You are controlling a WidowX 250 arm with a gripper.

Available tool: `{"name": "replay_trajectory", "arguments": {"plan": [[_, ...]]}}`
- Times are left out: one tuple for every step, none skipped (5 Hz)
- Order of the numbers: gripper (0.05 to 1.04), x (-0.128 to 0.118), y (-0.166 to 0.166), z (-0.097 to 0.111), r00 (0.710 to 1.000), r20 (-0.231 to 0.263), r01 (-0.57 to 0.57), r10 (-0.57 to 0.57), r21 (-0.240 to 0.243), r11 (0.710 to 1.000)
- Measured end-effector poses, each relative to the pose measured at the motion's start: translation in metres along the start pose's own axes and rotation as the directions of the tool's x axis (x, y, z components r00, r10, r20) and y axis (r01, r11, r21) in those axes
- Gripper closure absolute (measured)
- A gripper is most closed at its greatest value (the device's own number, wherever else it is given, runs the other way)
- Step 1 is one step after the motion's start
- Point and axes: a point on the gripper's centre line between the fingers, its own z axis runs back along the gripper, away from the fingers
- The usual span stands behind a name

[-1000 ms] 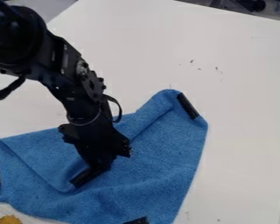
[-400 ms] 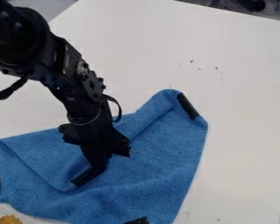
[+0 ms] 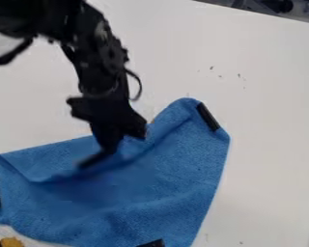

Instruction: Unfold the cloth from the bottom to the top

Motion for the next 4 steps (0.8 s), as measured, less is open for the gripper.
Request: {"name": "replay_trajectory", "arguments": {"plan": [[1.030, 0.024, 0.025, -0.006, 0.998, 0.016, 0.059, -0.059, -0.018, 0.998], [1.030, 0.048, 0.055, -0.018, 0.993, 0.034, 0.116, -0.115, -0.032, 0.993], [1.030, 0.068, 0.078, -0.027, 0.987, 0.033, 0.159, -0.158, -0.037, 0.987], [1.030, 0.077, 0.093, -0.041, 0.984, 0.011, 0.179, -0.178, -0.065, 0.982]]}}
